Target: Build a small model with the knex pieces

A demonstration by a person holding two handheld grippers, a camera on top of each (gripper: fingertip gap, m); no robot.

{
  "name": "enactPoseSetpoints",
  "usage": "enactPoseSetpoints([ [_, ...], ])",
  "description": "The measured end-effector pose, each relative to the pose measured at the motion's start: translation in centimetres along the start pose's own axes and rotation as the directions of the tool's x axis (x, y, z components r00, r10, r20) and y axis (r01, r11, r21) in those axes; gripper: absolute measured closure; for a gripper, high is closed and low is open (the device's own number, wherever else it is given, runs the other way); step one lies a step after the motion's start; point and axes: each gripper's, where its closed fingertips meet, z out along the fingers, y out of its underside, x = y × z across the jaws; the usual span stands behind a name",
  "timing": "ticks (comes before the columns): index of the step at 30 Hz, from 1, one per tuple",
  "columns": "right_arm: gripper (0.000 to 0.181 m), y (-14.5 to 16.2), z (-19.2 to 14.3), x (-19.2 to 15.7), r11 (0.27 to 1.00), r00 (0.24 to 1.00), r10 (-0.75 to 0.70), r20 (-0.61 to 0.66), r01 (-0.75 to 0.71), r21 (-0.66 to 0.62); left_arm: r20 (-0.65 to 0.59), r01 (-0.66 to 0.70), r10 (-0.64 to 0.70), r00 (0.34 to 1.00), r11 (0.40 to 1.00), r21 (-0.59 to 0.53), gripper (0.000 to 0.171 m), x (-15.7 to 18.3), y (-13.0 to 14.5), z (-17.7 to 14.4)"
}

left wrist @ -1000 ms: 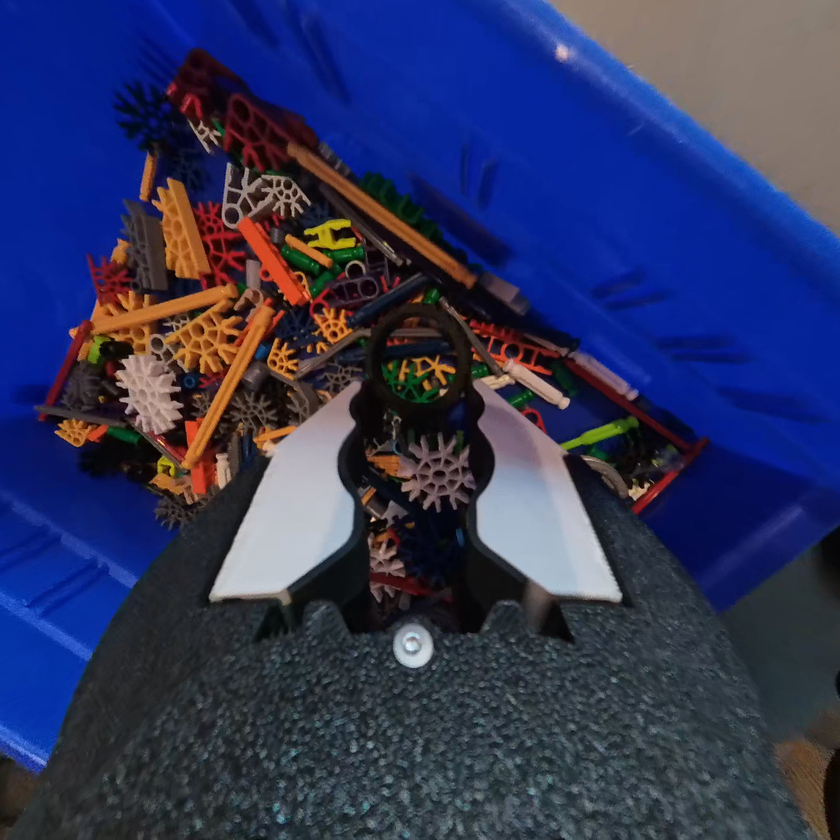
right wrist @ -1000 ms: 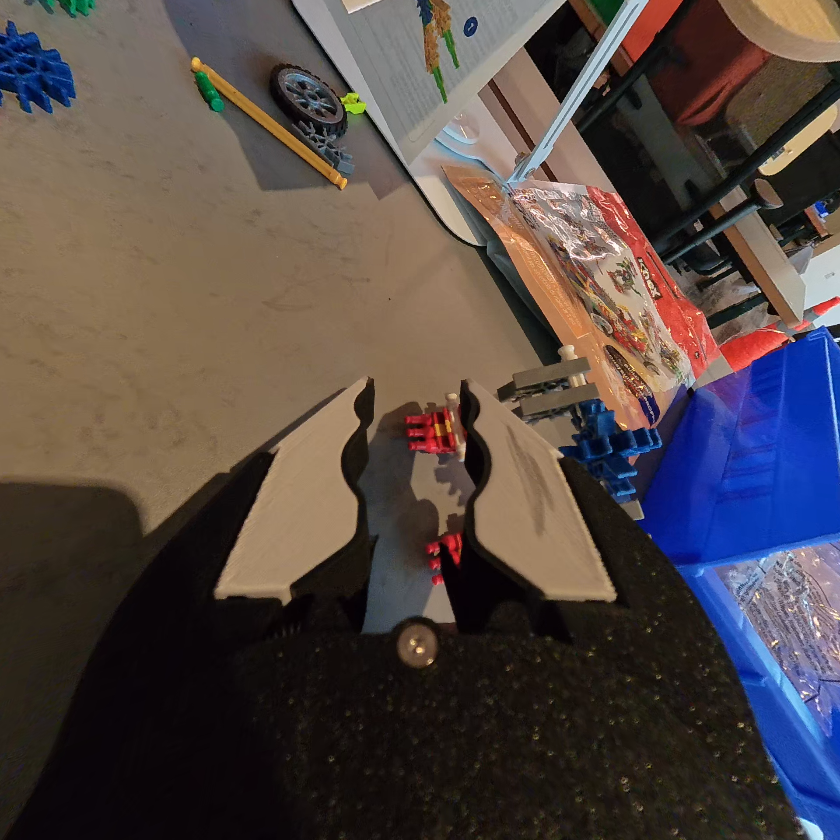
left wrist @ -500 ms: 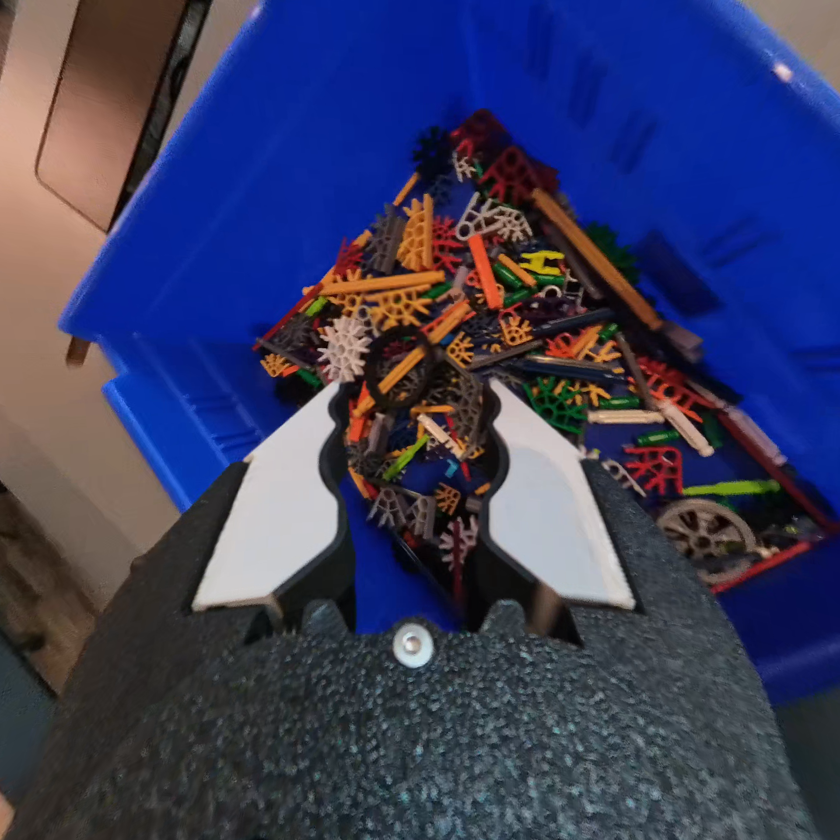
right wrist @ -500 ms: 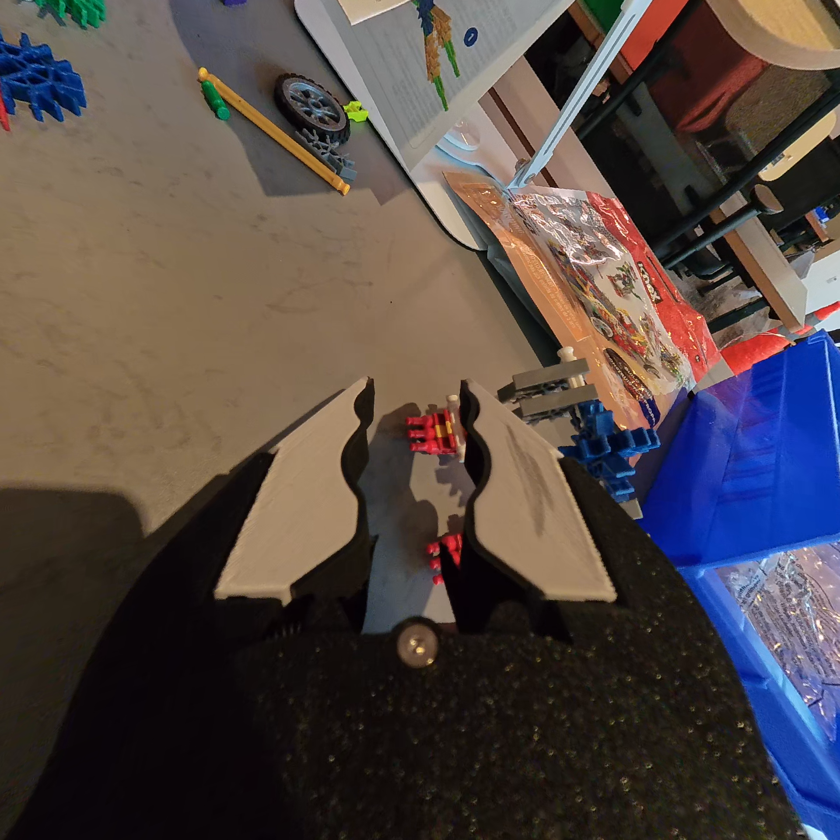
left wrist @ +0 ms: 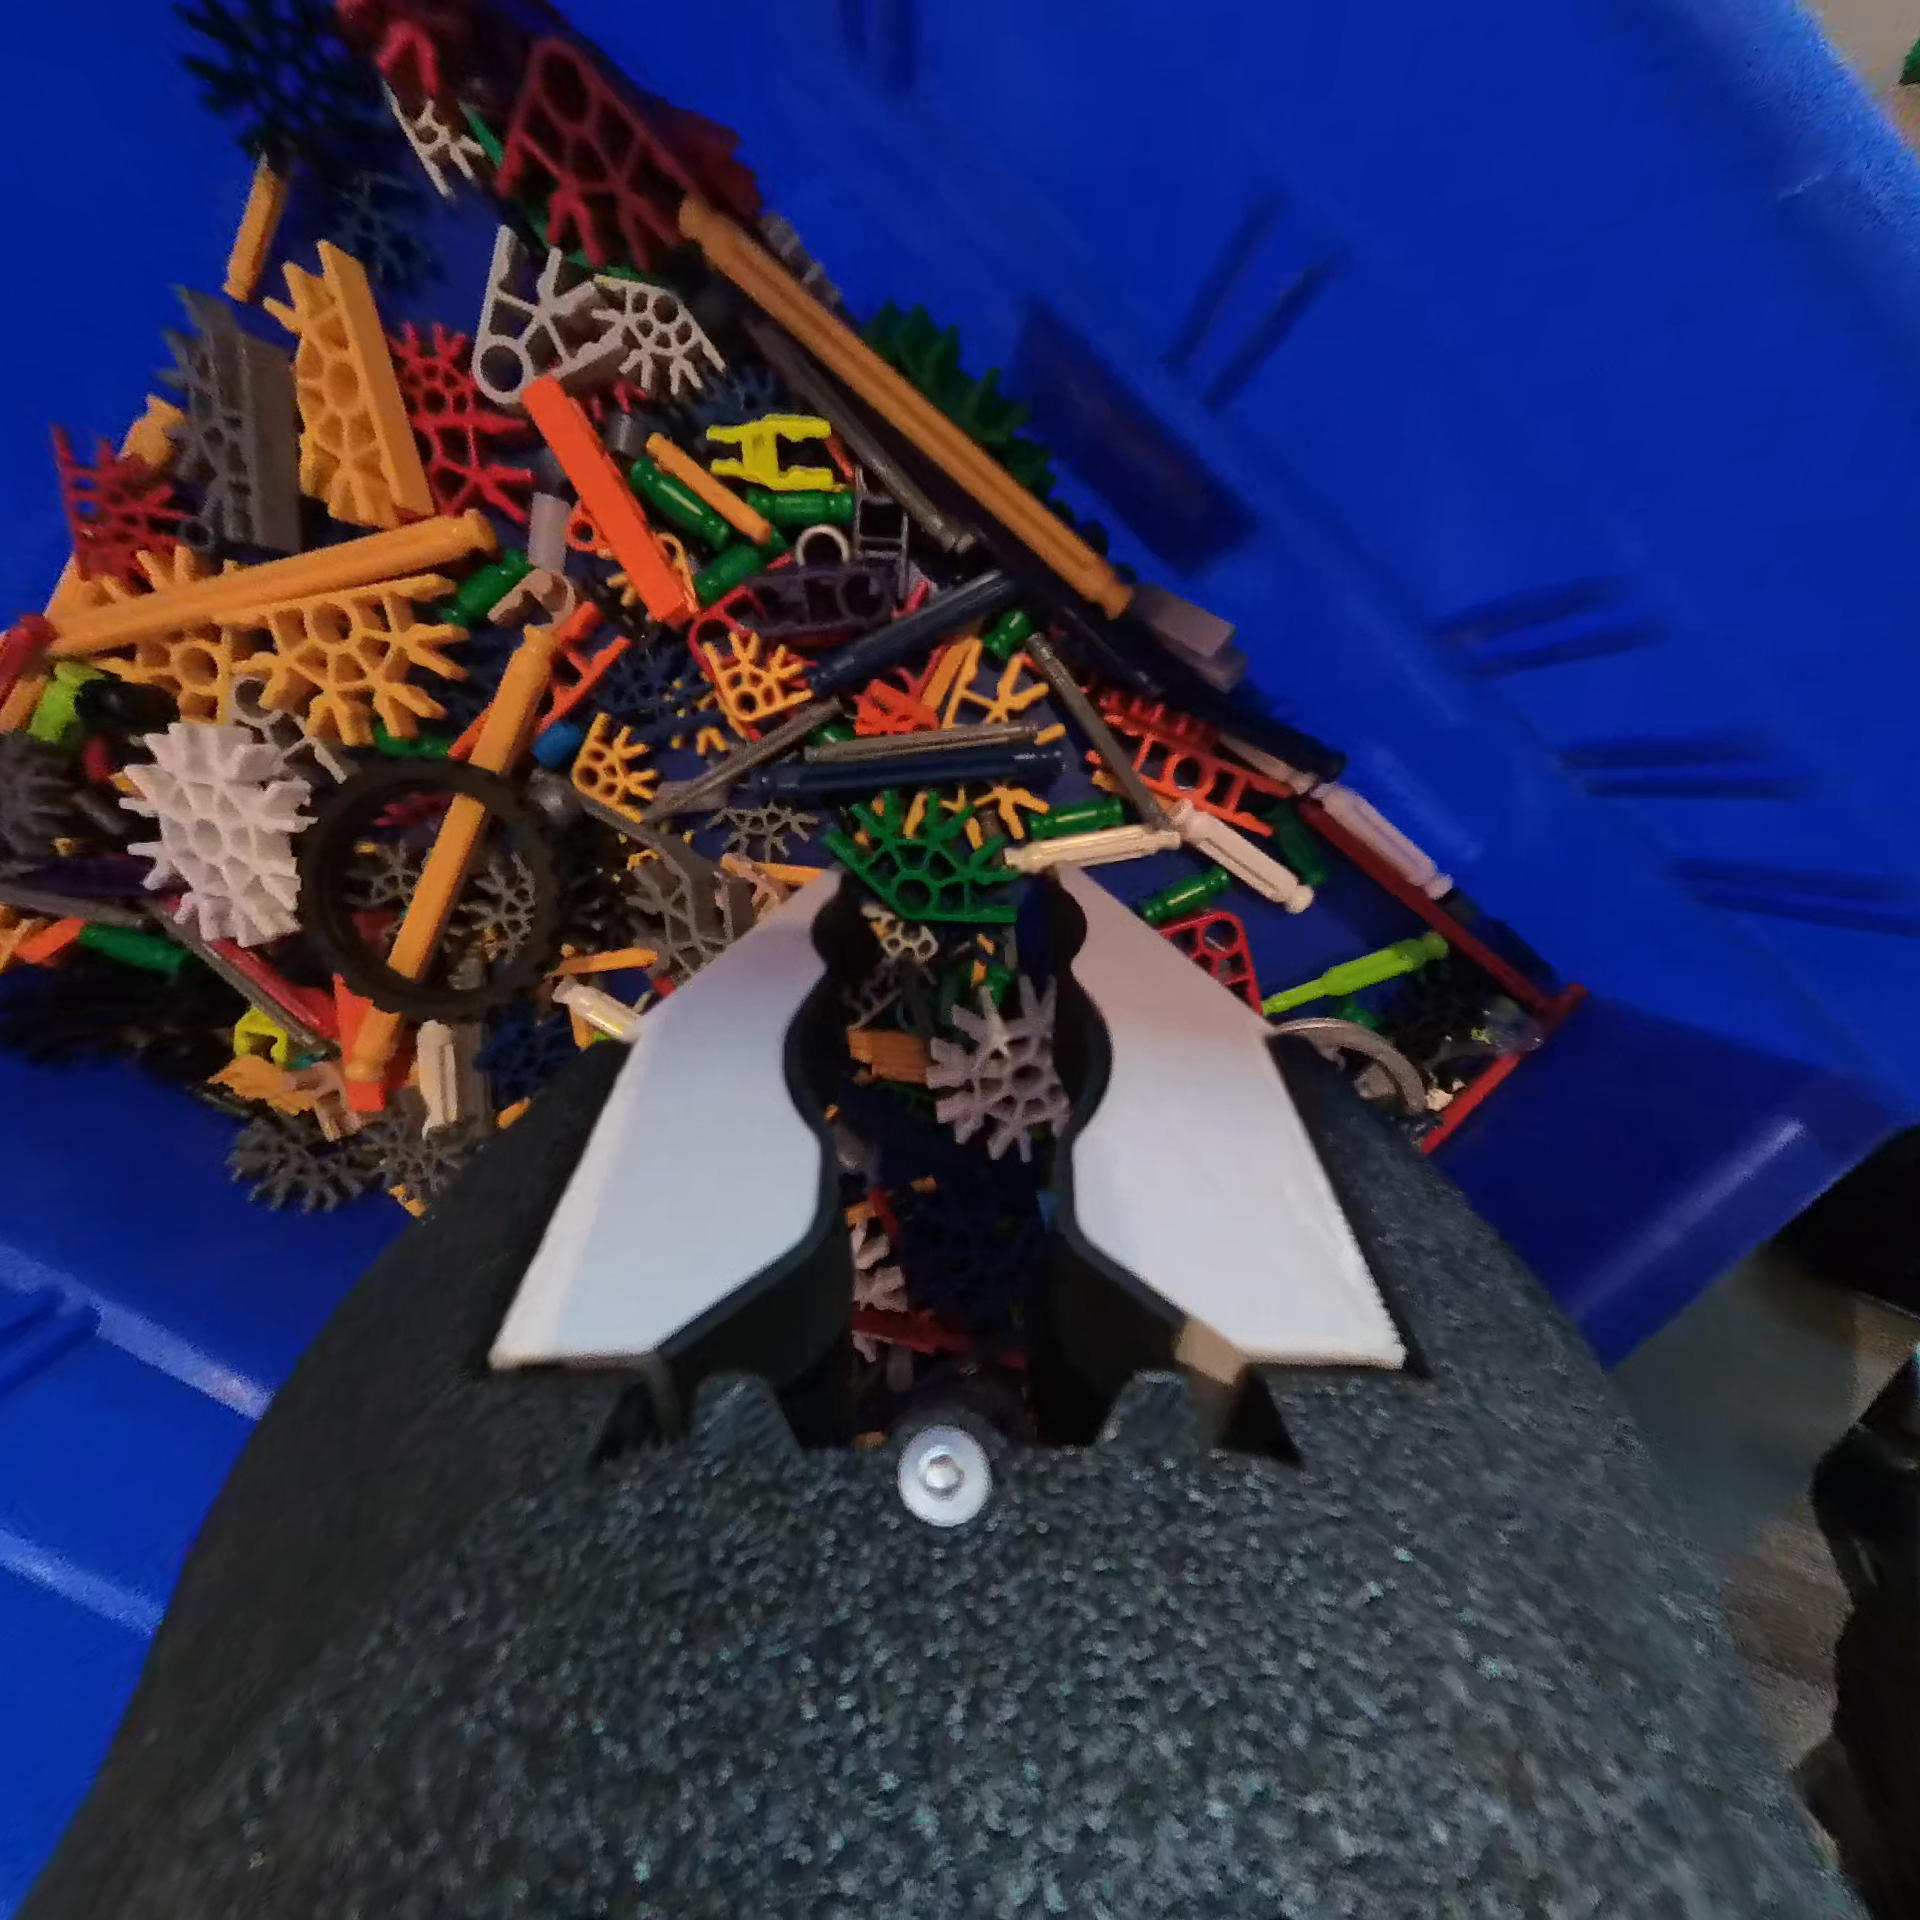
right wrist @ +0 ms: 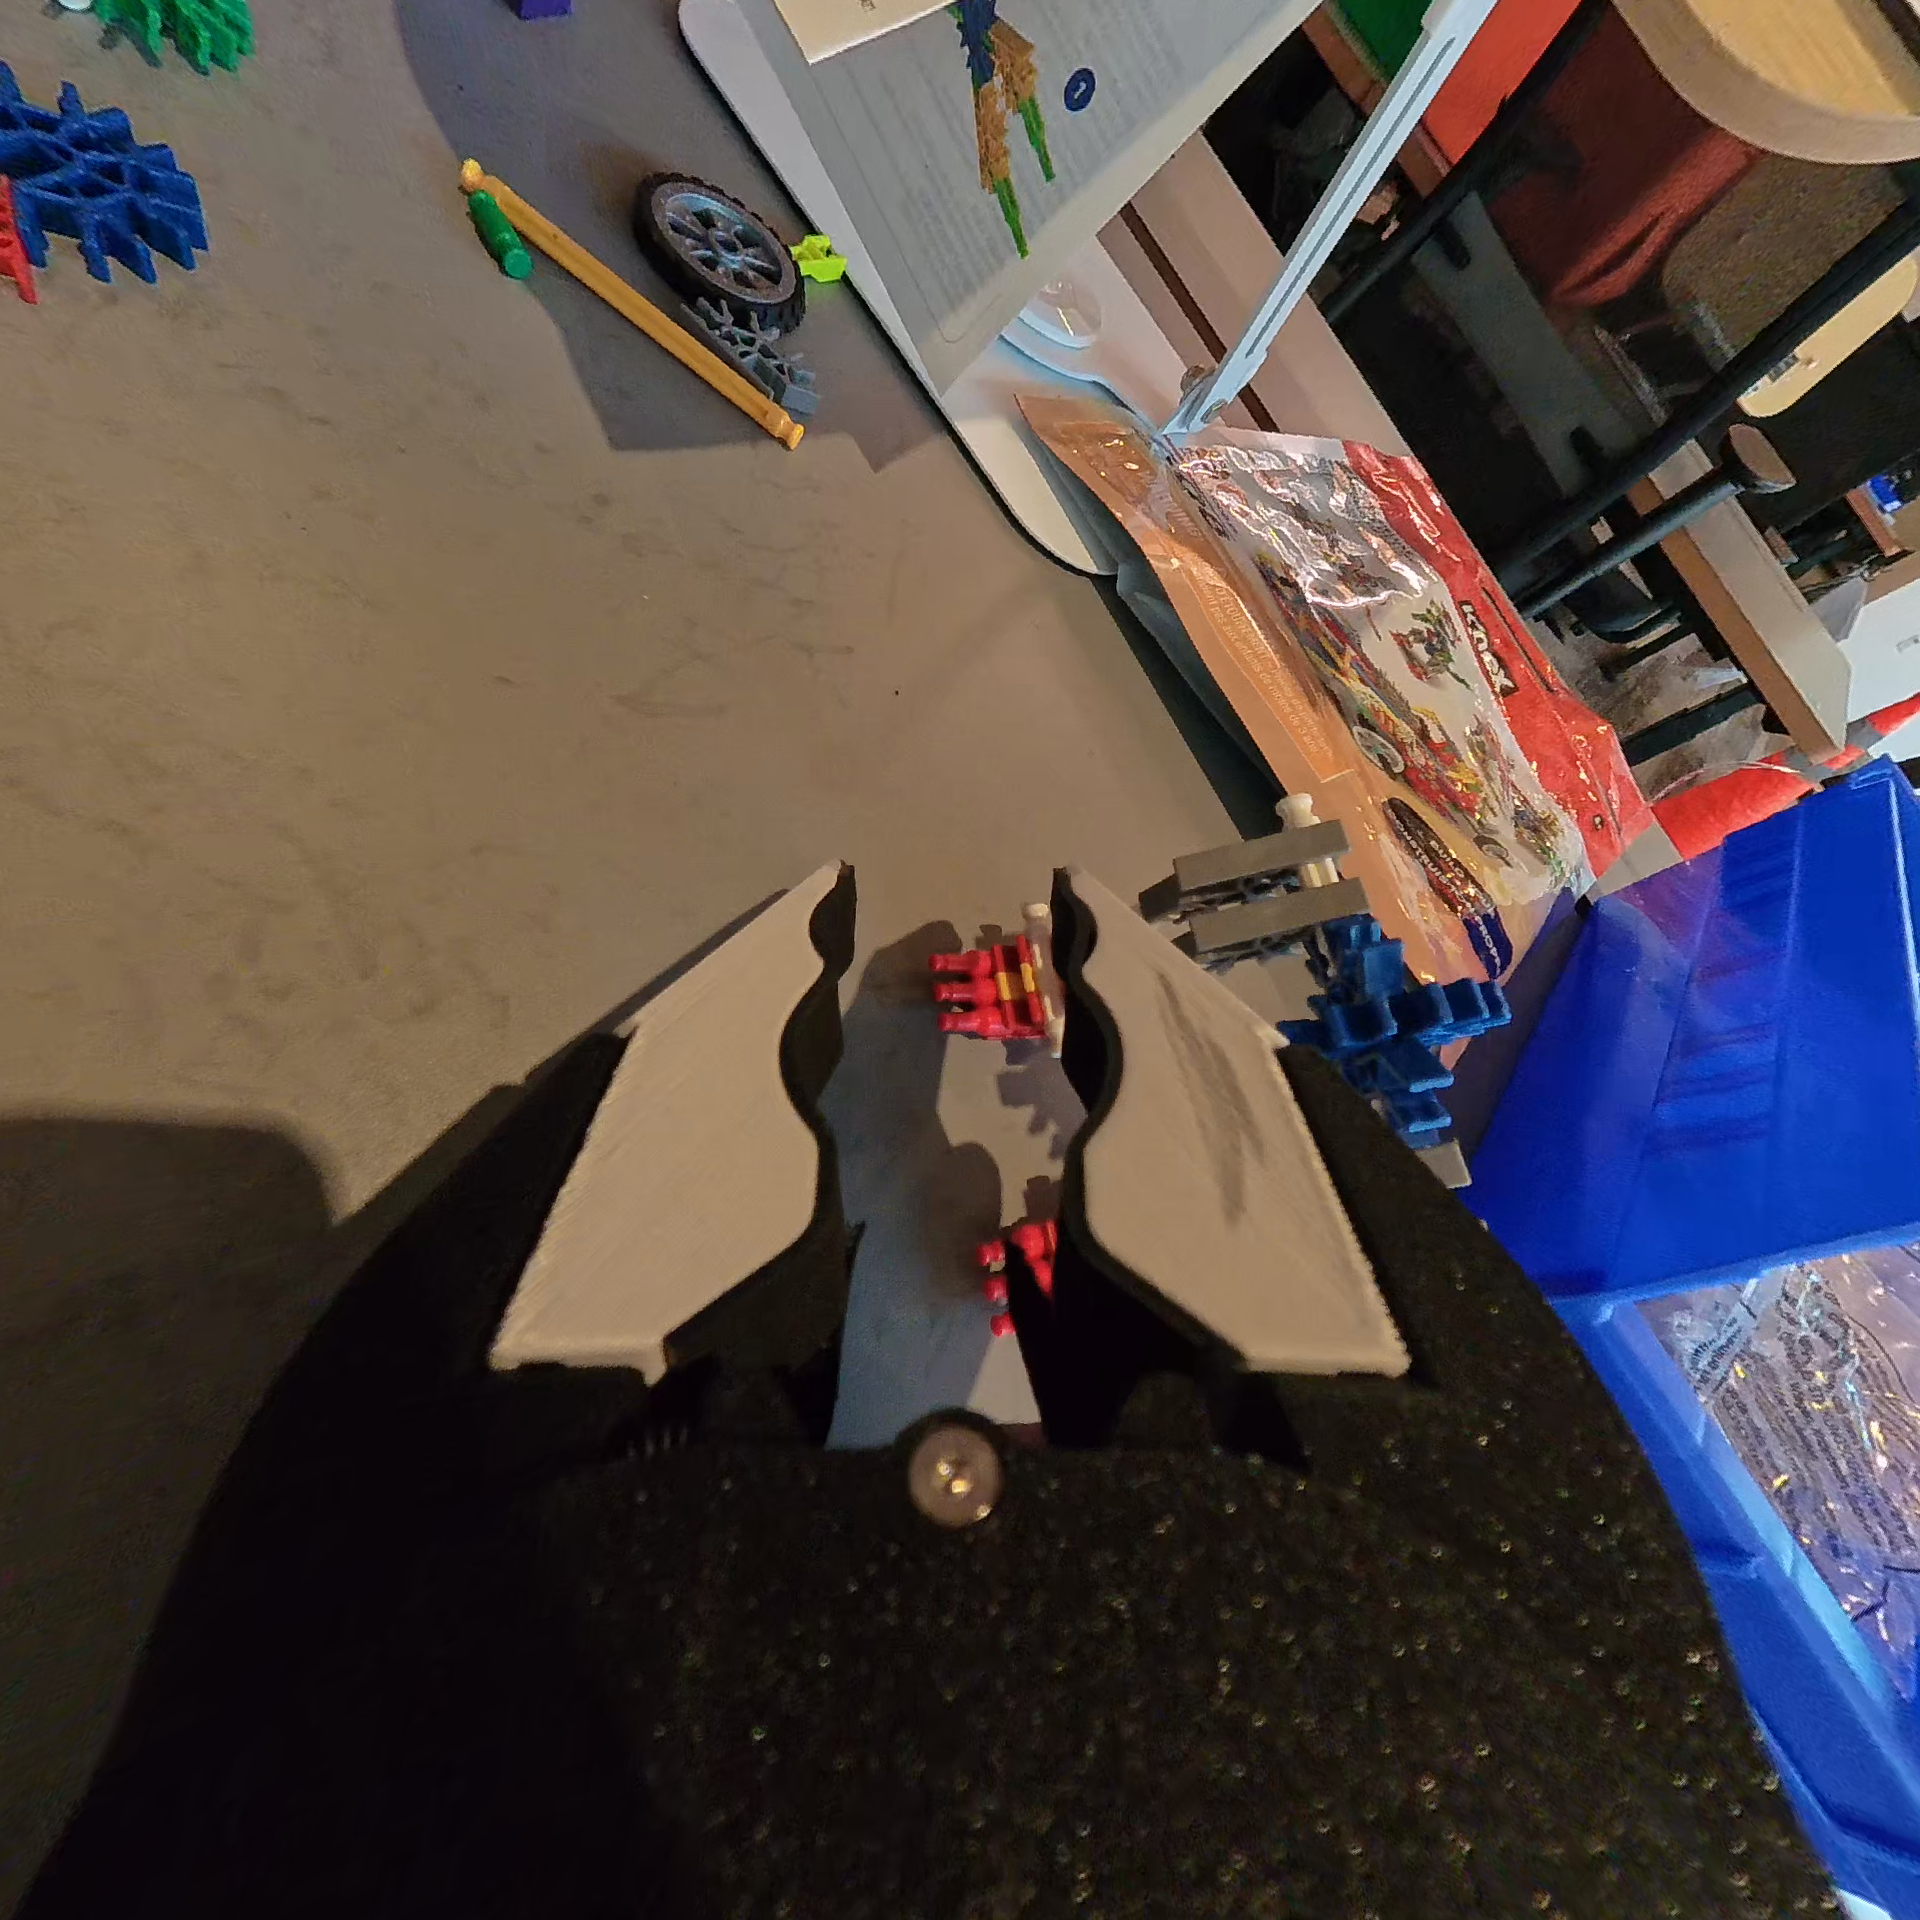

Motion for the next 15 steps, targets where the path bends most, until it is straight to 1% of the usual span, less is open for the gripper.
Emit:
enactPoseSetpoints([
  [2, 0.144, 0.0, 0.0, 0.0, 1.000, 1.000, 0.000, 0.001, 0.000, 0.001, 0.008, -0.003, 0.003, 1.000, 1.000, 0.011, 0.143, -0.1, 0.0, -0.1],
  [4, 0.144, 0.0, 0.0, 0.0, 1.000, 1.000, 0.000, 0.002, 0.000, 0.000, 0.007, 0.004, -0.004, 1.000, 0.999, 0.034, 0.144, -0.1, -0.3, -0.1],
  [9, 0.144, 0.0, 0.0, 0.0, 1.000, 1.000, -0.002, 0.002, 0.002, 0.000, 0.028, -0.001, 0.000, 1.000, 0.999, 0.048, 0.145, -0.3, -0.5, -0.3],
  [15, 0.144, 0.1, -0.1, -0.1, 1.000, 1.000, -0.001, 0.004, 0.001, -0.003, 0.095, -0.009, 0.000, 0.995, 0.996, 0.089, 0.146, -0.9, -1.1, -2.2],
])
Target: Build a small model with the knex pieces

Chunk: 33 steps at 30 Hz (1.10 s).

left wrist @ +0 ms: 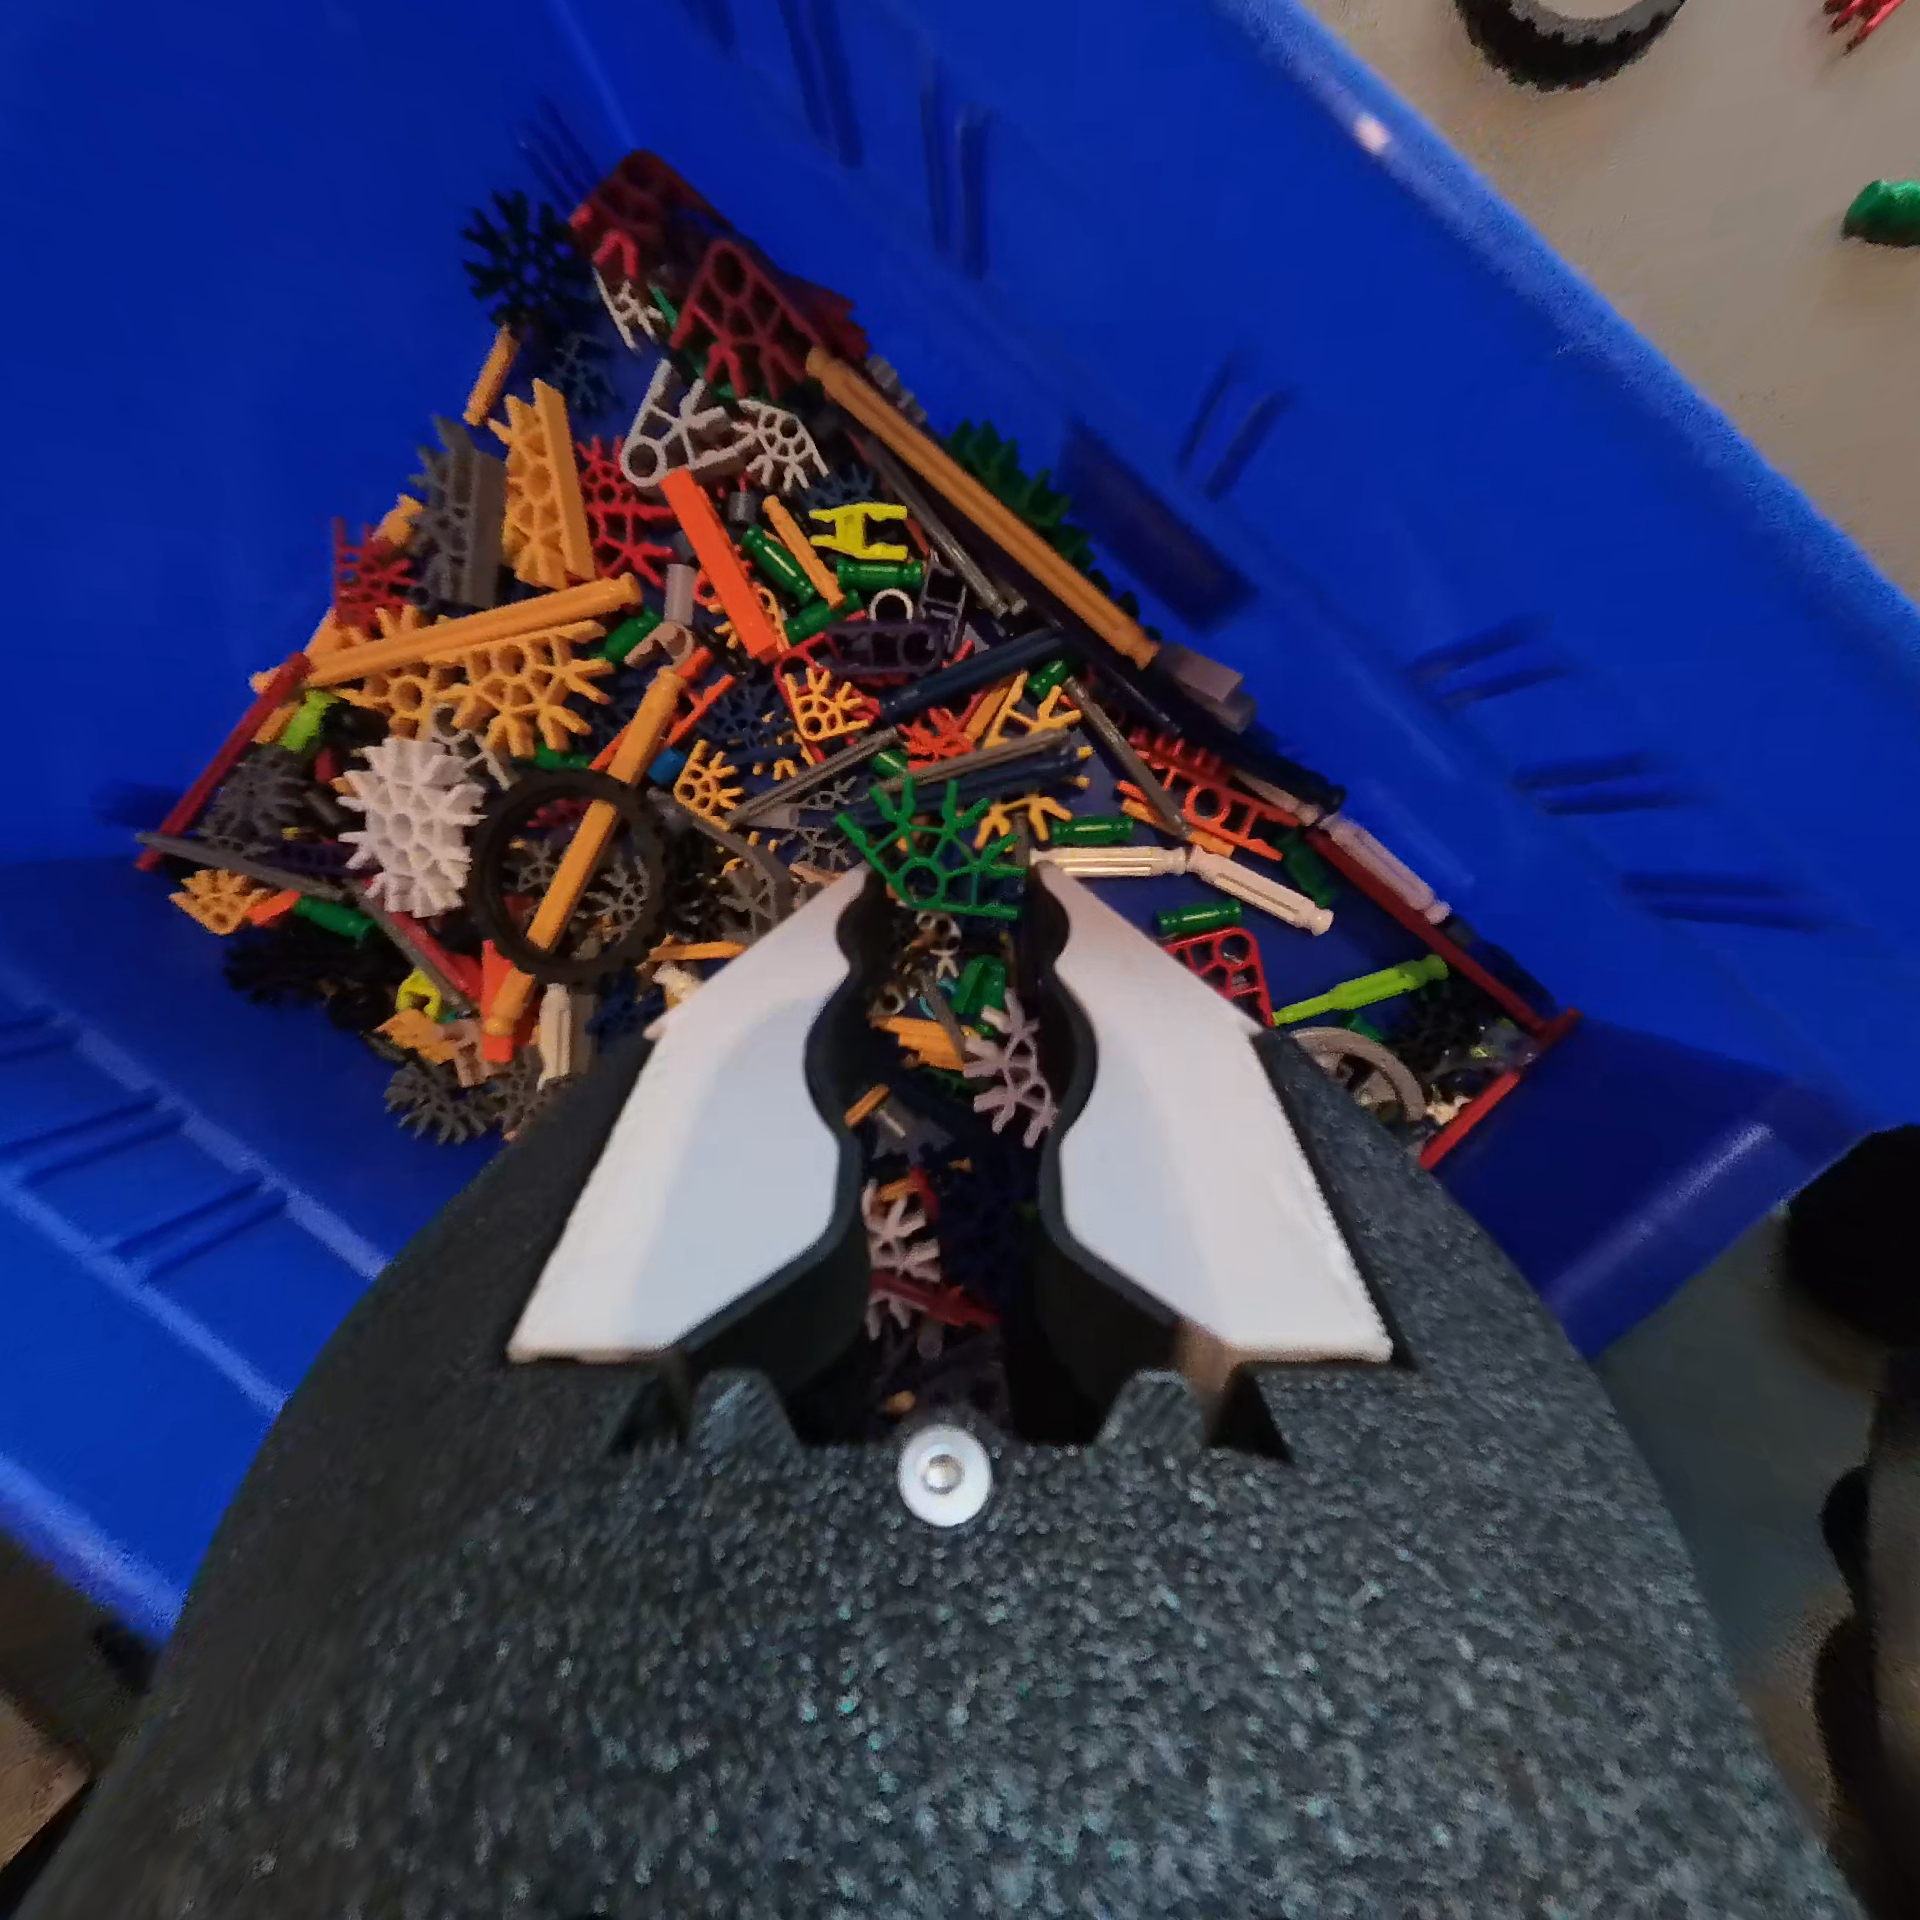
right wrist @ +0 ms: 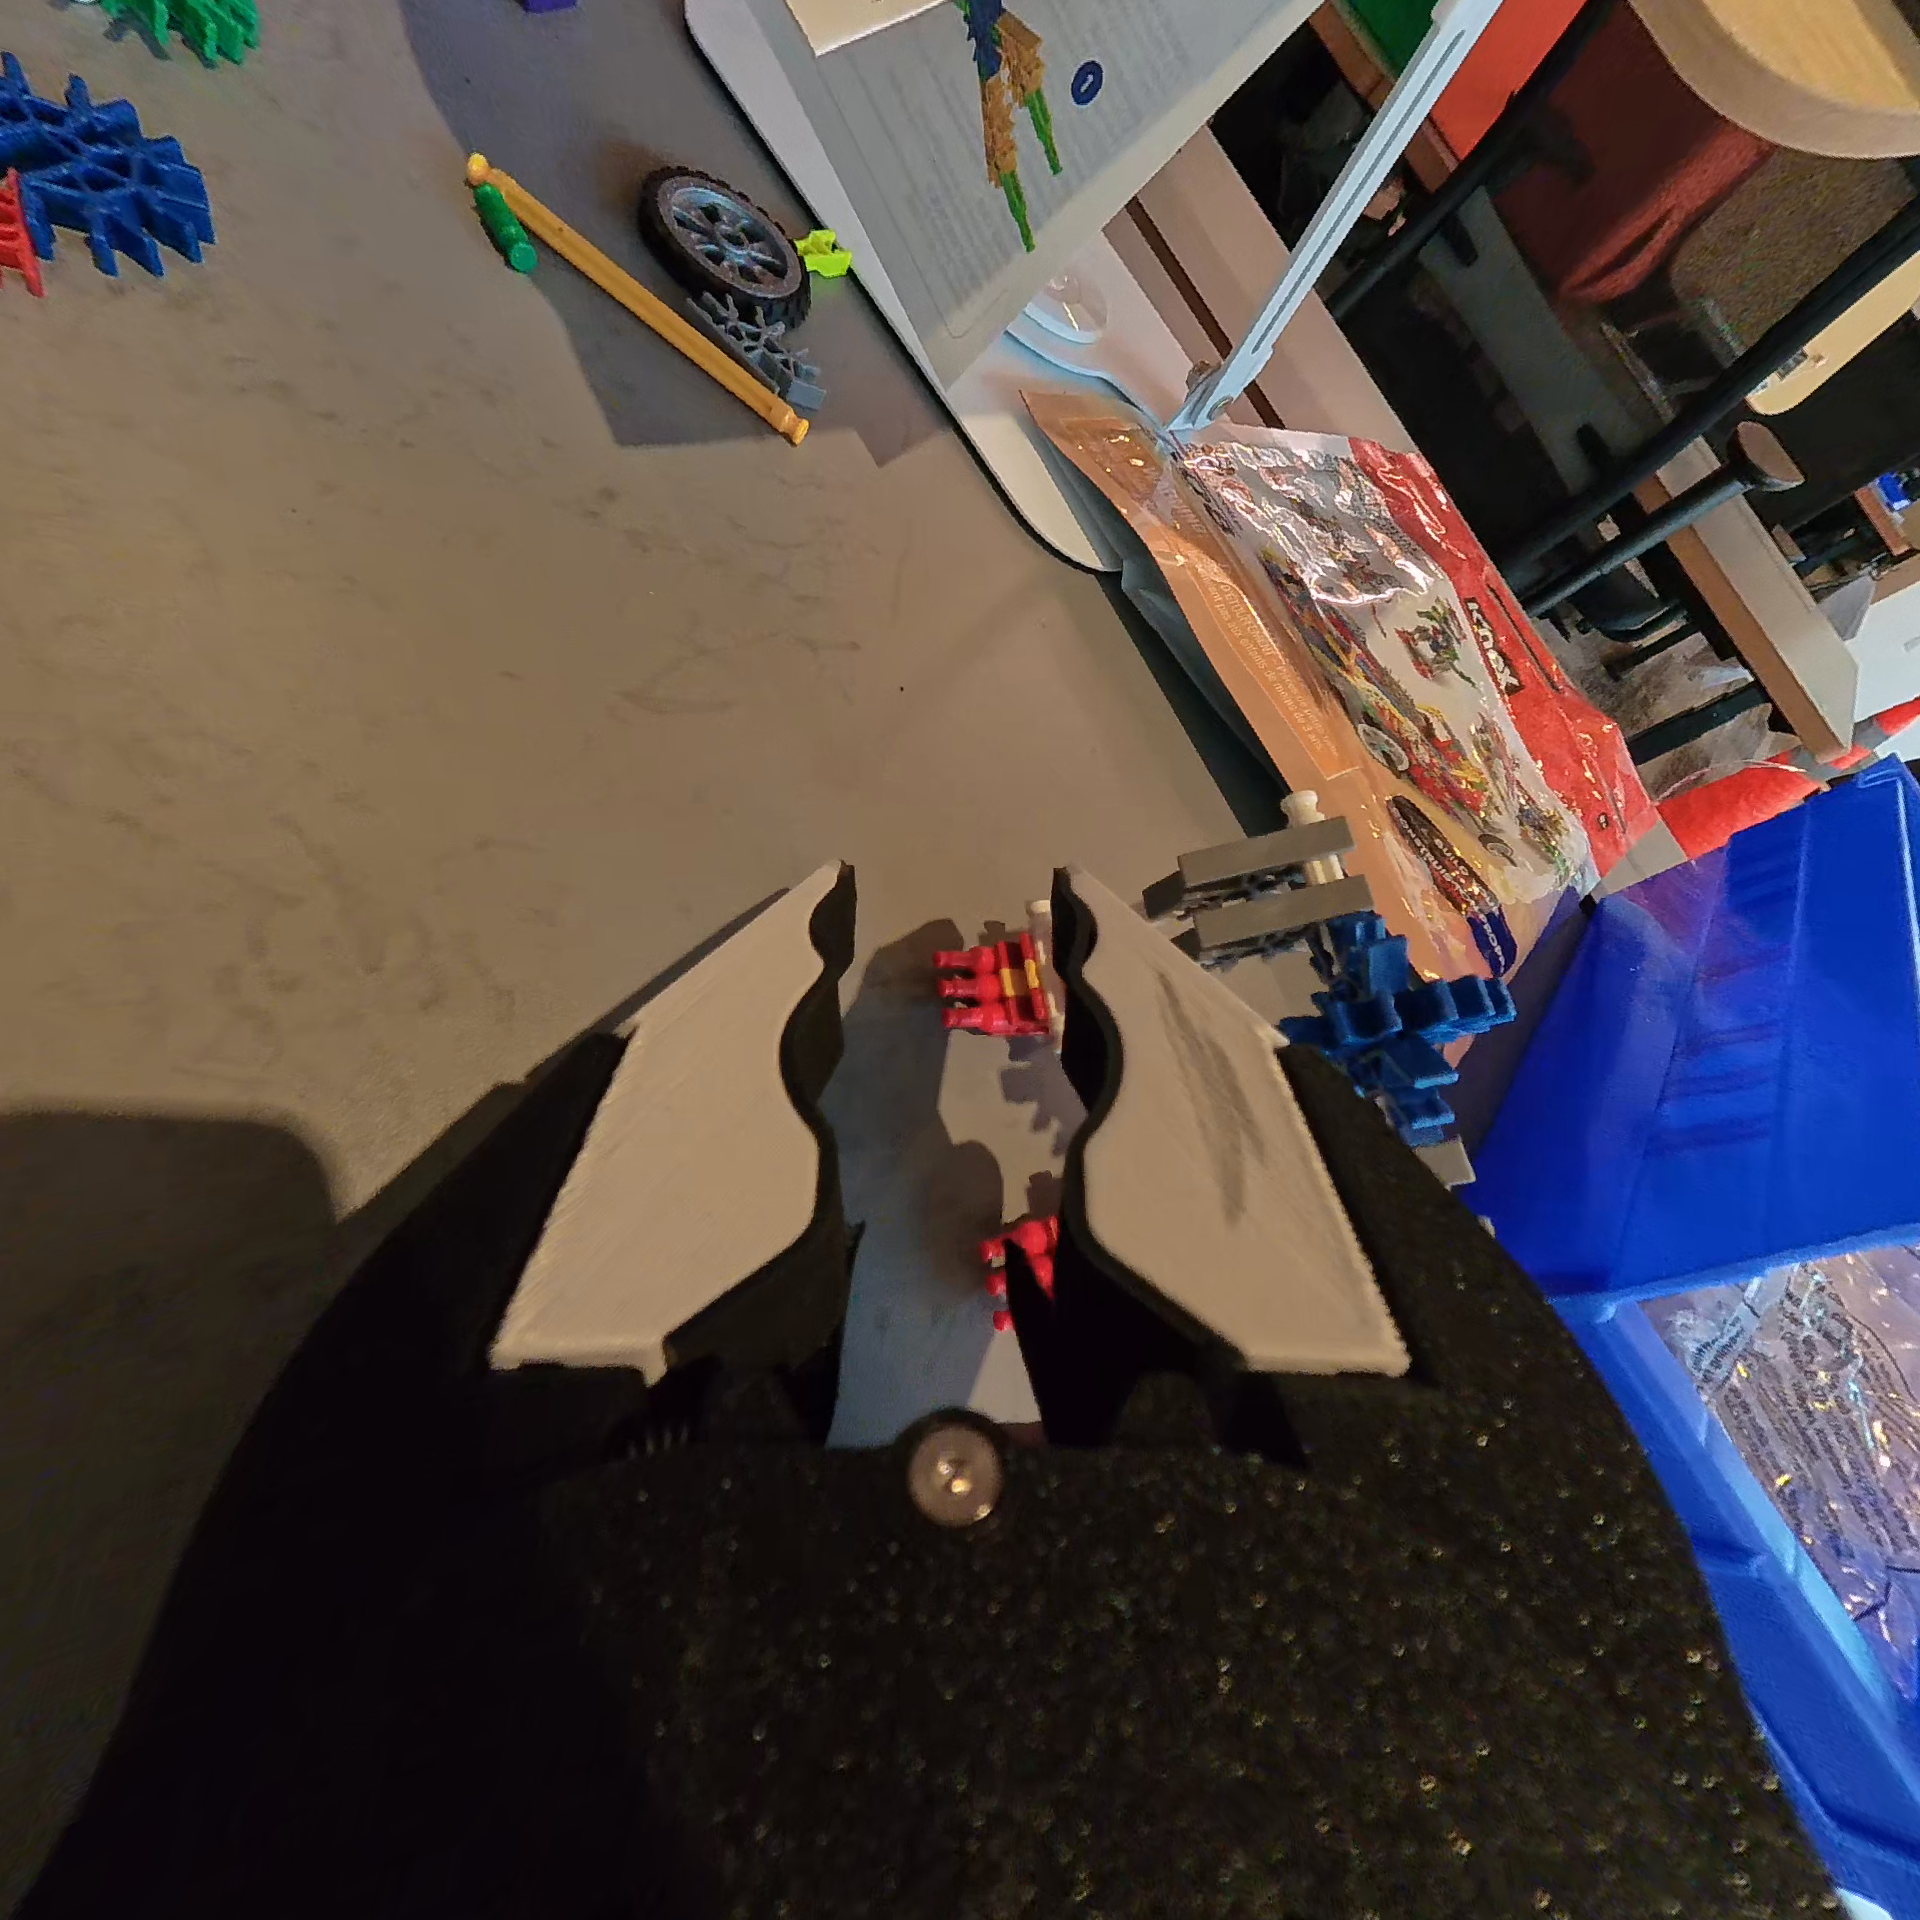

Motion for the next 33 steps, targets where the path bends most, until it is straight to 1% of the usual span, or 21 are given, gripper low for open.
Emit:
enactPoseSetpoints([
  [5, 0.144, 0.1, 0.1, -0.1, 1.000, 1.000, -0.005, 0.002, 0.005, -0.009, 0.080, -0.025, 0.023, 0.997, 0.999, 0.027, 0.146, -0.1, -0.8, -2.4],
  [8, 0.144, 0.2, 0.1, -0.1, 1.000, 1.000, -0.007, 0.003, 0.007, -0.013, 0.136, -0.035, 0.029, 0.990, 0.998, 0.044, 0.147, 0.1, -1.7, -4.5],
  [12, 0.144, 0.2, 0.1, -0.2, 1.000, 1.000, -0.017, -0.002, 0.017, -0.017, 0.189, -0.077, 0.055, 0.980, 0.991, 0.112, 0.146, 2.1, -5.1, -8.0],
  [14, 0.144, 0.2, 0.1, -0.2, 0.999, 1.000, -0.027, -0.010, 0.026, -0.020, 0.192, -0.118, 0.091, 0.977, 0.984, 0.133, 0.146, 4.2, -7.1, -8.7],
  [16, 0.144, 0.0, 0.0, -0.1, 0.999, 0.999, -0.034, -0.021, 0.034, -0.013, 0.187, -0.163, 0.134, 0.973, 0.975, 0.152, 0.146, 6.5, -9.2, -8.6],
  [18, 0.144, -0.3, -0.2, -0.1, 0.999, 0.999, -0.041, -0.028, 0.041, 0.000, 0.159, -0.200, 0.174, 0.972, 0.965, 0.168, 0.146, 9.3, -11.1, -7.7],
  [20, 0.144, -0.8, -0.5, 0.0, 0.998, 0.998, -0.054, -0.043, 0.055, 0.020, 0.117, -0.207, 0.187, 0.975, 0.958, 0.197, 0.146, 12.1, -12.8, -6.2],
  [24, 0.143, -1.7, -1.1, 0.4, 0.996, 0.996, -0.060, -0.066, 0.064, 0.055, 0.024, -0.222, 0.222, 0.975, 0.952, 0.212, 0.146, 17.5, -15.4, -2.2],
  [27, 0.143, -2.2, -1.4, 0.2, 0.995, 0.995, -0.071, -0.066, 0.075, 0.069, -0.074, -0.201, 0.224, 0.972, 0.949, 0.244, 0.146, 21.6, -17.4, 0.8],
  [30, 0.143, -2.5, -1.5, -0.1, 0.993, 0.995, -0.082, -0.062, 0.087, 0.079, -0.081, -0.223, 0.250, 0.965, 0.942, 0.252, 0.146, 24.3, -19.4, 3.5],
  [33, 0.143, -2.8, -1.7, -0.2, 0.992, 0.994, -0.086, -0.060, 0.091, 0.088, -0.156, -0.212, 0.262, 0.952, 0.937, 0.278, 0.146, 27.7, -21.2, 5.8],
])
